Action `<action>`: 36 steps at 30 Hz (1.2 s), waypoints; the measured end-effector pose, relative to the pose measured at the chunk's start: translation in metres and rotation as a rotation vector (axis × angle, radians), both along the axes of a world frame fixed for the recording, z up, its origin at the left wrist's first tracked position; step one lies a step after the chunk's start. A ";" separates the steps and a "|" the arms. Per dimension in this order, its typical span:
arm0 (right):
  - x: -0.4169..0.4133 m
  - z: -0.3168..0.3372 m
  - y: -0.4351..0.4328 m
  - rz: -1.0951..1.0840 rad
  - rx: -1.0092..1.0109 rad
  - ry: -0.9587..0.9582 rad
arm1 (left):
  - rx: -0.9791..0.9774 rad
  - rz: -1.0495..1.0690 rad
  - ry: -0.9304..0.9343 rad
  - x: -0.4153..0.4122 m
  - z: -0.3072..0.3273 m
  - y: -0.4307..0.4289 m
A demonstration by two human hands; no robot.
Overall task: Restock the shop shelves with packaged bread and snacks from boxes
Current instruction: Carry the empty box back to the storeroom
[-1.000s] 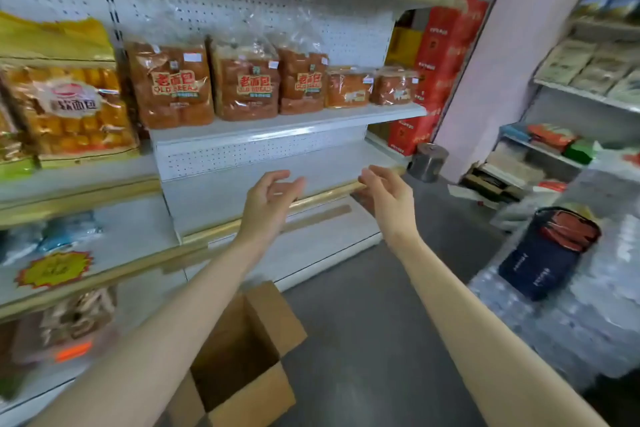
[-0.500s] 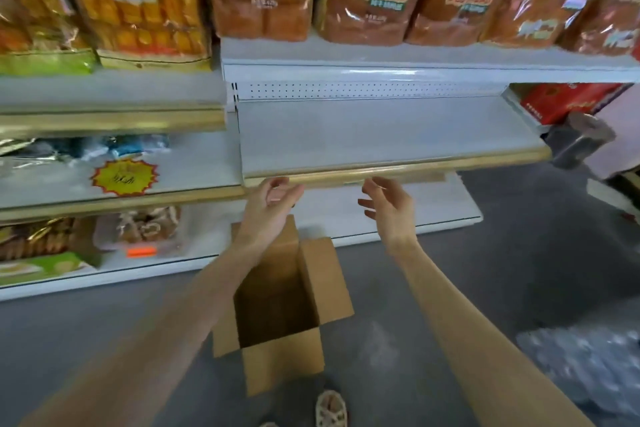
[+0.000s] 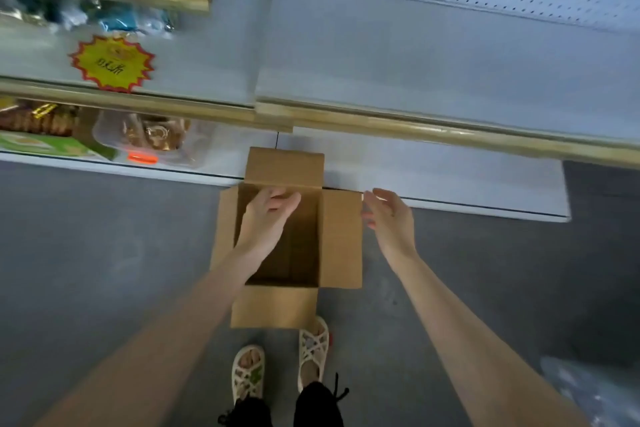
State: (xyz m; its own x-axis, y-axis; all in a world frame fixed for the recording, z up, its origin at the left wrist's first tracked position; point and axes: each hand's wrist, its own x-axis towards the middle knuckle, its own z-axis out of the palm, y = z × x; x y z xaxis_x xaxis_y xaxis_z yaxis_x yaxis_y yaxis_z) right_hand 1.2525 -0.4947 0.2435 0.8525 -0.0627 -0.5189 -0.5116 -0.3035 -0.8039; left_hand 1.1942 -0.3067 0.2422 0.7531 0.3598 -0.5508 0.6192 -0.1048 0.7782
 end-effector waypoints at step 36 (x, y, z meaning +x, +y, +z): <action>-0.008 -0.411 -0.039 0.007 -0.223 0.265 | -0.099 0.061 0.416 -0.032 -0.409 -0.027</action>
